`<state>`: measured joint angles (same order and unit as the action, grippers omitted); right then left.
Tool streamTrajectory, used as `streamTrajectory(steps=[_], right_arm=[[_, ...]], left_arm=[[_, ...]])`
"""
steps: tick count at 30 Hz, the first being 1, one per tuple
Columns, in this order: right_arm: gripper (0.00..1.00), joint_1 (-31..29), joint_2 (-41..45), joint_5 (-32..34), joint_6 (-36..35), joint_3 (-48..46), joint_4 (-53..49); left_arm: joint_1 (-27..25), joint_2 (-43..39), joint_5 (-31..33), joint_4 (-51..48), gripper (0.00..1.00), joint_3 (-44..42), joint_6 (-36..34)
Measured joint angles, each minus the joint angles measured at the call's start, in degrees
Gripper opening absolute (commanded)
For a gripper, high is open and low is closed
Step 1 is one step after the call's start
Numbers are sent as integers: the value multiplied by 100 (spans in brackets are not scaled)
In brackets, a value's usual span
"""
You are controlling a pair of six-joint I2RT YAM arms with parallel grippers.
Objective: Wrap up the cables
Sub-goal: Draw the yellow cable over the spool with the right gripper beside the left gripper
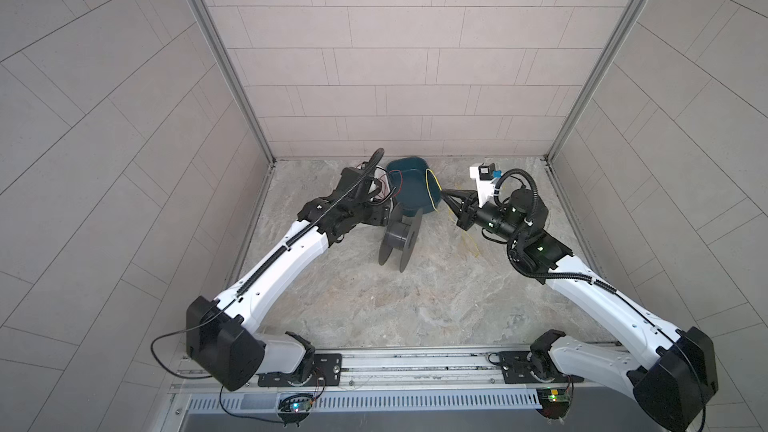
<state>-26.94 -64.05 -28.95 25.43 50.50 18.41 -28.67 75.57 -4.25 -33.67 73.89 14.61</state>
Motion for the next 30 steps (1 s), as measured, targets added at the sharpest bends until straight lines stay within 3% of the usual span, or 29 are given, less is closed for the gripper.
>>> streamTrajectory(steps=[8, 13, 20, 30], right_arm=[[0, 0, -935, -798, 994, 361, 1309], [0, 0, -1311, -1093, 1626, 452, 1978], [0, -7, -1346, -1375, 2090, 538, 2472], [0, -44, -1344, -1499, 2181, 538, 2485]], left_arm=[[258, -535, -1403, 776, 81, -210, 127], [361, -435, -2033, 1467, 81, -417, 402], [391, 42, -2308, 2260, 79, -417, 713], [391, 540, -2721, 3141, 74, -404, 1152]])
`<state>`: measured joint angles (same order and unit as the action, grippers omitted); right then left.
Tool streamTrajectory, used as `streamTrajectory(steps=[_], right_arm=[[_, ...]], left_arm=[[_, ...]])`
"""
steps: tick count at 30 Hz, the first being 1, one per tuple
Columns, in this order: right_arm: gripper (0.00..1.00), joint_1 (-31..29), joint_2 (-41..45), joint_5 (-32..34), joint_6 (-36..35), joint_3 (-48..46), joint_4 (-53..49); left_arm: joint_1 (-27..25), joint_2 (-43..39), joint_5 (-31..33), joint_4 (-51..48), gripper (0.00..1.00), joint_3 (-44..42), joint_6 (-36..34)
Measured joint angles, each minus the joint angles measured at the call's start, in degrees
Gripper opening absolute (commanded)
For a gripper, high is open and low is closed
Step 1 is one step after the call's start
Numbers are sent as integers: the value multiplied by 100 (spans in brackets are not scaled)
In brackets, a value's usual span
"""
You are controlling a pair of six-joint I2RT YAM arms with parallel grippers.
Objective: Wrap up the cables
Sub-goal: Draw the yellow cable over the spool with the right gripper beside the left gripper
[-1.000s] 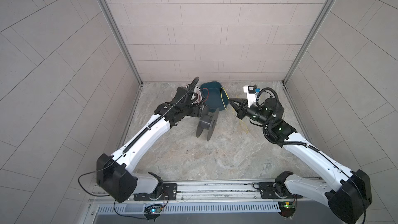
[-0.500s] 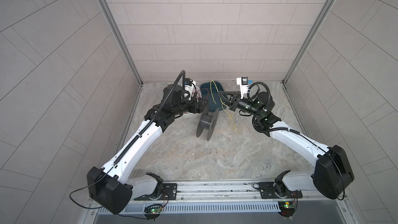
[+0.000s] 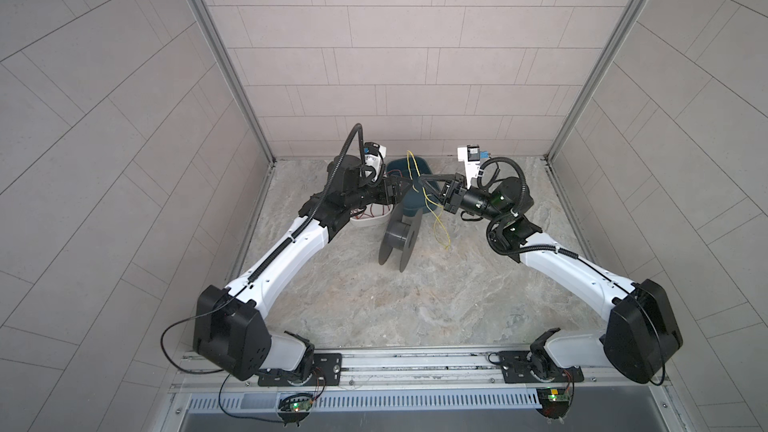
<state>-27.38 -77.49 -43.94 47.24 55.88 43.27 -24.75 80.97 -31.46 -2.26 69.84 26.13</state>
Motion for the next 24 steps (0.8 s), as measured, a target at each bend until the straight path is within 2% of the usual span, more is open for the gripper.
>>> streamTrajectory(steps=[6, 9, 19, 24], right_arm=[[0, 0, 0, 0, -11, 0, -24], [0, 0, 0, 0, -33, 0, -63], [0, -11, 0, -31, -46, -2, -72], [0, -11, 0, -76, -46, -2, -122]], left_arm=[[0, 2, -330, 573, 73, -81, 177], [0, -70, -374, 688, 55, -243, 170], [0, -94, -411, 730, 53, -289, 186], [0, -20, -540, 909, 42, -258, 337]])
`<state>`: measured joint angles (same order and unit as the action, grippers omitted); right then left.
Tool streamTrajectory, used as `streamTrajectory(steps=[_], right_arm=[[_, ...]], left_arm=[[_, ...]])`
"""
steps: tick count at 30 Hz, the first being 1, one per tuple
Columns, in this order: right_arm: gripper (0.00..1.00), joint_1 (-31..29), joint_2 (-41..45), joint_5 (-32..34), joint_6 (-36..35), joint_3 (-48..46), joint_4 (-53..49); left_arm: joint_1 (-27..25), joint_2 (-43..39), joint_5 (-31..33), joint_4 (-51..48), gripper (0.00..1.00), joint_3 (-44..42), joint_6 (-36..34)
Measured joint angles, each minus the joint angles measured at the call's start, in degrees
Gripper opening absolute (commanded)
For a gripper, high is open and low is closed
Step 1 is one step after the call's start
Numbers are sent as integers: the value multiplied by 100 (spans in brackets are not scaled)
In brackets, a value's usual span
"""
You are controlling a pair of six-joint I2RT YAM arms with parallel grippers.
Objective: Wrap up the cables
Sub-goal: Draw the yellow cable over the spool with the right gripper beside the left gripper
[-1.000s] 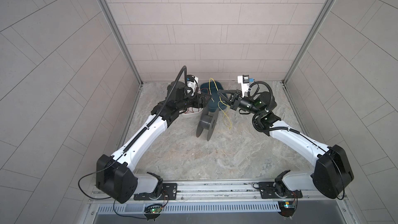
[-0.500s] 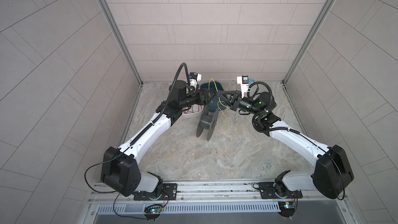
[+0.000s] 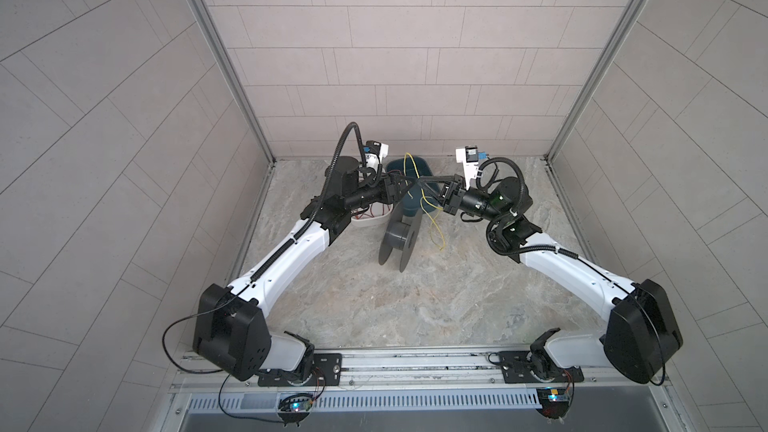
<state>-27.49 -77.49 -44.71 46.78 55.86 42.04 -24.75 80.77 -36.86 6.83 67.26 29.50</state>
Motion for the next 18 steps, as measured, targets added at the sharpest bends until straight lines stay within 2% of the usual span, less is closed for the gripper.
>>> streamTrajectory(steps=[8, 12, 15, 18], right_arm=[[0, 0, 0, -2, -44, 0, -98], [0, 0, 0, 13, -136, 0, -264], [0, -11, 7, 66, -275, 0, -426], [12, -22, 87, 203, -553, 22, -861]], left_arm=[[0, 129, -61, 20, 18, 24, 74], [0, 129, -46, -24, 1, 46, 50], [0, 129, -20, -168, 0, 101, -31], [0, 129, 87, -492, 0, 227, -109]])
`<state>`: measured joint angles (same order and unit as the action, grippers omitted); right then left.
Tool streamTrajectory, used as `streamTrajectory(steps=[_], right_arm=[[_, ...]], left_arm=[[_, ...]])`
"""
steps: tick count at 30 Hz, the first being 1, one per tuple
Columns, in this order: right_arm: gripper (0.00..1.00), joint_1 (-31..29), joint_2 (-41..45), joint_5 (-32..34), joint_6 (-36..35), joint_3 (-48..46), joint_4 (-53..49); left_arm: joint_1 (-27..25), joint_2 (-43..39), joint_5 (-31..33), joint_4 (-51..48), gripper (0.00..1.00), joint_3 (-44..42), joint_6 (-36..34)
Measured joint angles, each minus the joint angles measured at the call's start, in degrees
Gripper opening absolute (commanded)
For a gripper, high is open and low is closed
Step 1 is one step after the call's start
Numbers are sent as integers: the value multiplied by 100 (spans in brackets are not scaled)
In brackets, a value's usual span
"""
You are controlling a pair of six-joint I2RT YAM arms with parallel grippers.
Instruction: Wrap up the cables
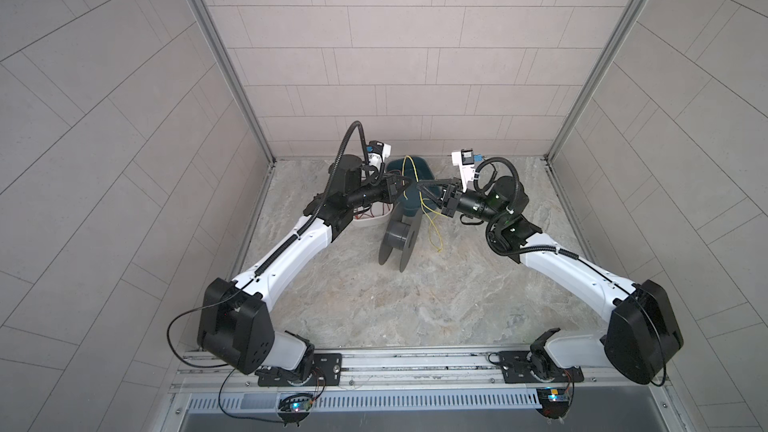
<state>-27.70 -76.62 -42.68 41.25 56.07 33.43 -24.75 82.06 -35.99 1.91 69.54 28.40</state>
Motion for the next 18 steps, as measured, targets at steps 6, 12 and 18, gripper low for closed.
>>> streamTrajectory(steps=[6, 12, 18], right_arm=[[58, -4, 538, 782, -1036, 428, -1939], [85, -28, 1106, 1989, -2173, 1163, -3799], [87, -372, 1259, 3217, -2949, 1585, -4951]], left_arm=[[0, 2, 378, -699, 0, 540, -46], [-92, 120, 894, -1005, 0, 942, 374], [-487, 479, 1733, -1696, 0, 1532, 577]])
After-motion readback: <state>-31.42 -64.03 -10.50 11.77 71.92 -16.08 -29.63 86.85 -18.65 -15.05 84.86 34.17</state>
